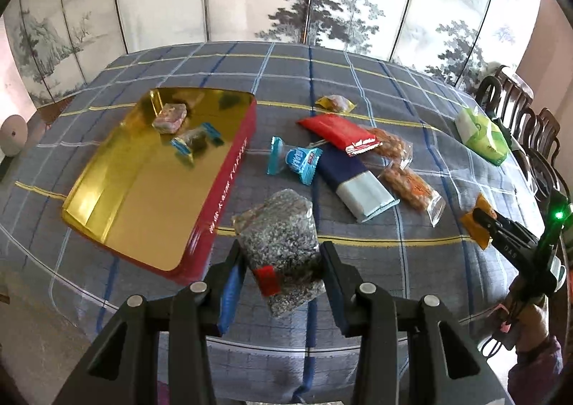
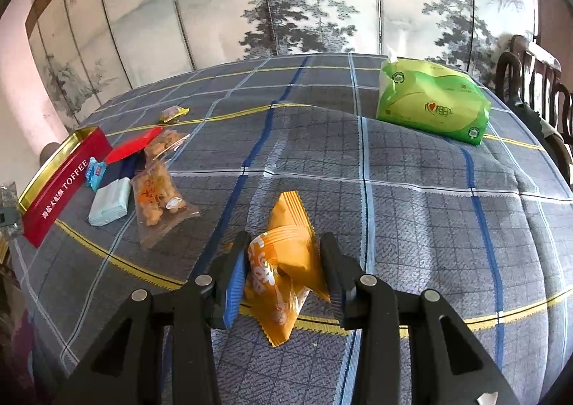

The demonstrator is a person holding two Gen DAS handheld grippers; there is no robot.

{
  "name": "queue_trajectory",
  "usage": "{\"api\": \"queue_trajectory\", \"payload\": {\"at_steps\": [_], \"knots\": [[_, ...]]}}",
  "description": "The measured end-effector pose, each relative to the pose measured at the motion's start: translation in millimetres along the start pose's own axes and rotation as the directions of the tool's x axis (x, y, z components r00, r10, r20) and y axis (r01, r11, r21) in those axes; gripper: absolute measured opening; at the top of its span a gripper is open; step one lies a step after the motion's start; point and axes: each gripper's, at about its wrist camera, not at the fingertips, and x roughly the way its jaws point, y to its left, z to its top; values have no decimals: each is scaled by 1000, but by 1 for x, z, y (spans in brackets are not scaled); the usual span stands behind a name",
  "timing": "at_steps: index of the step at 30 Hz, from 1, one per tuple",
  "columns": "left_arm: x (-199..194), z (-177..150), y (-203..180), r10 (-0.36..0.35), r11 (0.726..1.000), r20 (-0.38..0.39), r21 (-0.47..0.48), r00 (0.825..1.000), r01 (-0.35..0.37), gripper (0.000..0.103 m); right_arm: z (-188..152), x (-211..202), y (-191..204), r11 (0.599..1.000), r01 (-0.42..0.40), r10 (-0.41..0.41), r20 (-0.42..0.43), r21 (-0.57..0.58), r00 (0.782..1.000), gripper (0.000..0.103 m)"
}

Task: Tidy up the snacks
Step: 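Carry the grey sesame bar into the tin and open the left gripper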

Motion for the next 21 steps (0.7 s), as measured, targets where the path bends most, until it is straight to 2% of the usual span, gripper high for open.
{"api": "queue_trajectory", "payload": {"at_steps": [8, 21], "knots": [[-1, 0, 6, 17, 1000, 24, 16, 1000, -17, 42, -1, 2, 1, 1000, 18, -18, -9, 7, 1000, 37], [10, -2, 16, 21, 1000, 2, 13, 1000, -21, 42, -1, 3, 1, 1000, 27, -27, -10, 10, 1000, 37]]}}
